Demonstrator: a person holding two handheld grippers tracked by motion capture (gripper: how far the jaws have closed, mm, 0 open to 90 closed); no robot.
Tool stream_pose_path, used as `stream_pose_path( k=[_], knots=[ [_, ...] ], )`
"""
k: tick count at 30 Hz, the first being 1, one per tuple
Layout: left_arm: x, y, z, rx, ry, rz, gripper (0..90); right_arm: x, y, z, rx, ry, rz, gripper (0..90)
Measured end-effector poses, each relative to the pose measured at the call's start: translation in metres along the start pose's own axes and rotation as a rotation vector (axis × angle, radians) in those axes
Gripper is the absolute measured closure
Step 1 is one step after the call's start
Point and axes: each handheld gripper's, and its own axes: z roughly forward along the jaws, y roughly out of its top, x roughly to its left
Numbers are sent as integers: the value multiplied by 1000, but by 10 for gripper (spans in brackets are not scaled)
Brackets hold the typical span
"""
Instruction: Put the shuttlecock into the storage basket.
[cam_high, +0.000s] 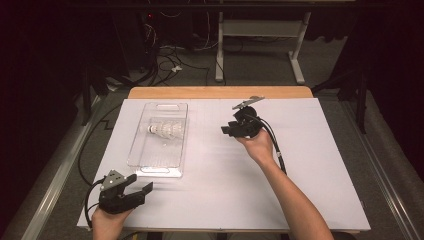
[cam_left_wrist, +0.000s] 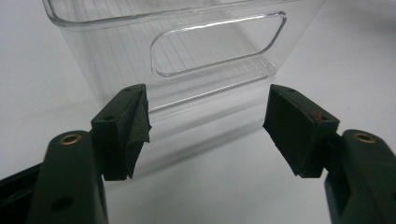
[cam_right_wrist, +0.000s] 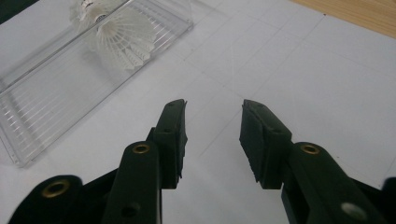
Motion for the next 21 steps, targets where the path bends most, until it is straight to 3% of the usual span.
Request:
stream_pose_path(
  k=[21],
  knots=[
    [0,0,0,-1,2,-1,319,-9,-14,-9,-10,-5,19,611]
  ],
)
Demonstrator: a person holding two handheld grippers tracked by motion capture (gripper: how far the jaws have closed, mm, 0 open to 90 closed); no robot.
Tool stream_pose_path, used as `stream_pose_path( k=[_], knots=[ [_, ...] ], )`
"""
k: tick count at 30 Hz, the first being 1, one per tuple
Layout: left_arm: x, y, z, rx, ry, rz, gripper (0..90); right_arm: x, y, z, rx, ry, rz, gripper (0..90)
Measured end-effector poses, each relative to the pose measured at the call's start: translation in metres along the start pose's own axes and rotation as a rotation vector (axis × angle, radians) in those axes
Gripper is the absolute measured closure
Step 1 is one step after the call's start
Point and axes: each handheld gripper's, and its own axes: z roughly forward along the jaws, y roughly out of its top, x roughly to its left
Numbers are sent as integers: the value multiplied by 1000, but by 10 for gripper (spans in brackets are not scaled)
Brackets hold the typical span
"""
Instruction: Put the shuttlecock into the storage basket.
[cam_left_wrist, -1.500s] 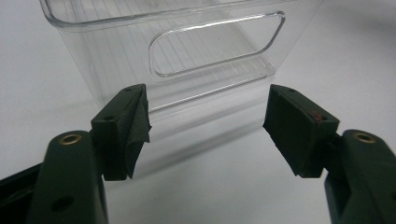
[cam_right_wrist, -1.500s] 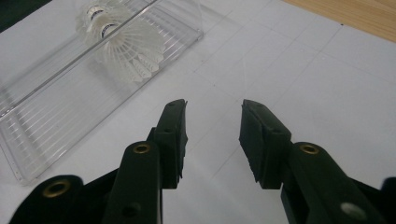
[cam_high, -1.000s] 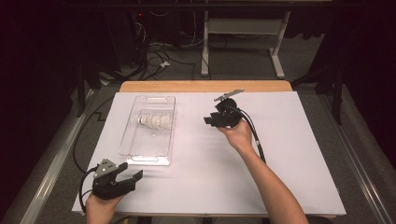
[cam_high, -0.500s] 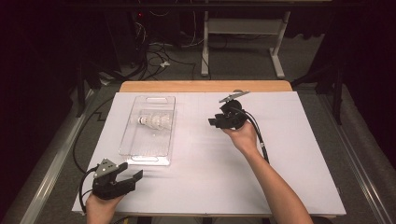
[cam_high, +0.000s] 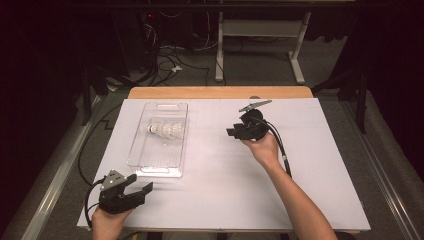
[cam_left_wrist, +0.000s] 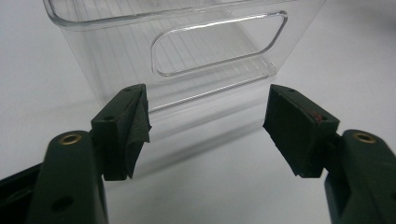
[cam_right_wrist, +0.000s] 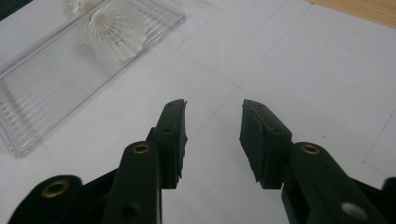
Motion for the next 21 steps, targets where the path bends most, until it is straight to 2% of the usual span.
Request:
stream_pose_path(
  k=[21],
  knots=[
    [0,0,0,2,1,2,319,-13,-16,-15,-12,-19,33,610]
  ],
)
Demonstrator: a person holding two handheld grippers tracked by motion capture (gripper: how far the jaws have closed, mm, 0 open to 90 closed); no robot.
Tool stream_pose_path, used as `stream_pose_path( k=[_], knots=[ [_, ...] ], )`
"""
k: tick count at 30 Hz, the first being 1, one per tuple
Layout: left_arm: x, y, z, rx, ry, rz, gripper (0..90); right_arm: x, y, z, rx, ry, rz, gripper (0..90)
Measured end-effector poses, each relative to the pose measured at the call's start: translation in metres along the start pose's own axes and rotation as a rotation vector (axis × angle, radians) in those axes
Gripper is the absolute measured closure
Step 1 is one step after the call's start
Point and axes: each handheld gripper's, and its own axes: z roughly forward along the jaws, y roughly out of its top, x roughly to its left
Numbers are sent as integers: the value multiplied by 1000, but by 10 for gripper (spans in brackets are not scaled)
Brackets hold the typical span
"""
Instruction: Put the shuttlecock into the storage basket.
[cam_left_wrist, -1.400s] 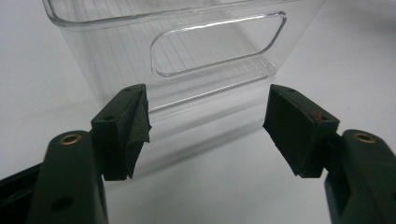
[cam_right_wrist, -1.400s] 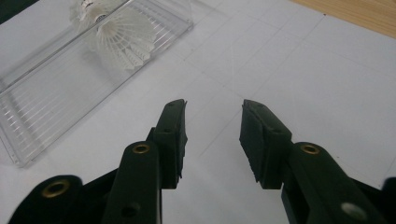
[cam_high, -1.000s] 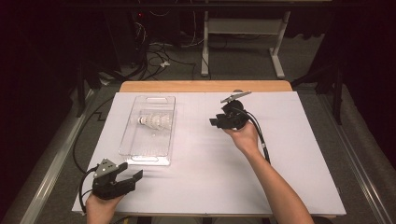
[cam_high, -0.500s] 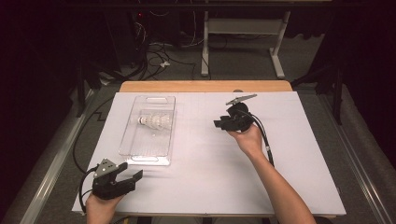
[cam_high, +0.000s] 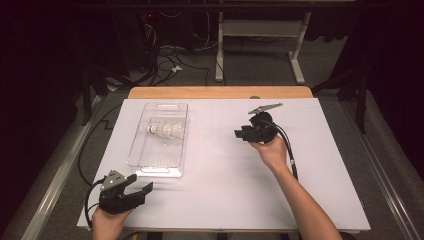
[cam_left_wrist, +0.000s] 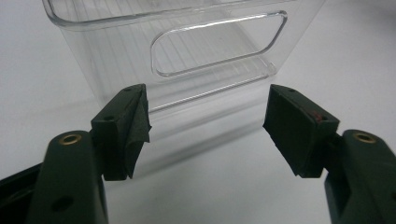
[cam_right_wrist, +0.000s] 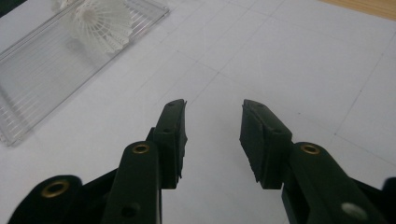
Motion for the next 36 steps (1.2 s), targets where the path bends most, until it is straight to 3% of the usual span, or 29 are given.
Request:
stream_pose_path(
  k=[36],
  knots=[
    [0,0,0,1,1,0,320,-17,-22,-24,-25,-21,39,606]
  ],
)
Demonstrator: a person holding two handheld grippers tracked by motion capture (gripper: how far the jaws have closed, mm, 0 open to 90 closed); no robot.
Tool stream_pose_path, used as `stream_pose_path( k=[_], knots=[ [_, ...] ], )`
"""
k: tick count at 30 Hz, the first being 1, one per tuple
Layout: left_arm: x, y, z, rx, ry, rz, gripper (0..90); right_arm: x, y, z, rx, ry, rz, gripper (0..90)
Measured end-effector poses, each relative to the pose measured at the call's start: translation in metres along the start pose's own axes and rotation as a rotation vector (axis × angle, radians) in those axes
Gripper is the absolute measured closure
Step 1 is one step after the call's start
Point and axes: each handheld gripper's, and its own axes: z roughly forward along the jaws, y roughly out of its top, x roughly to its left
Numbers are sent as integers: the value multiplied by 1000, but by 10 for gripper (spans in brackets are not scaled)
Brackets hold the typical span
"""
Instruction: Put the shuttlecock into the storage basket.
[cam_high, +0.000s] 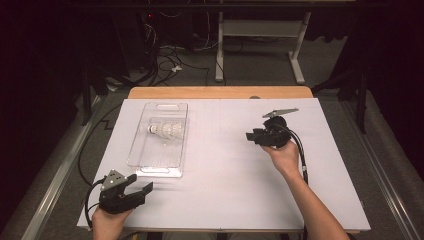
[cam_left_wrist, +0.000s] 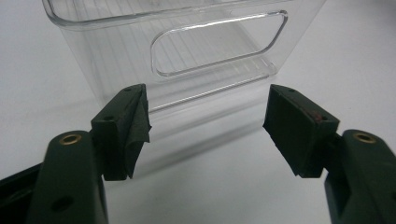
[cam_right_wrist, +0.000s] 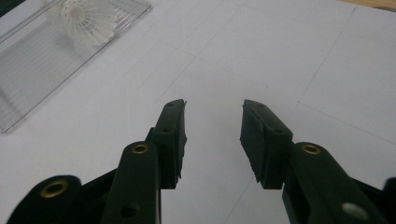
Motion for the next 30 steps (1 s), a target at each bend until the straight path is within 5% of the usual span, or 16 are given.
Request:
stream_pose_path(
  k=[30],
  knots=[
    [-1,0,1,2,0,1,320,-19,-27,-23,-25,-25,54,604]
  ],
)
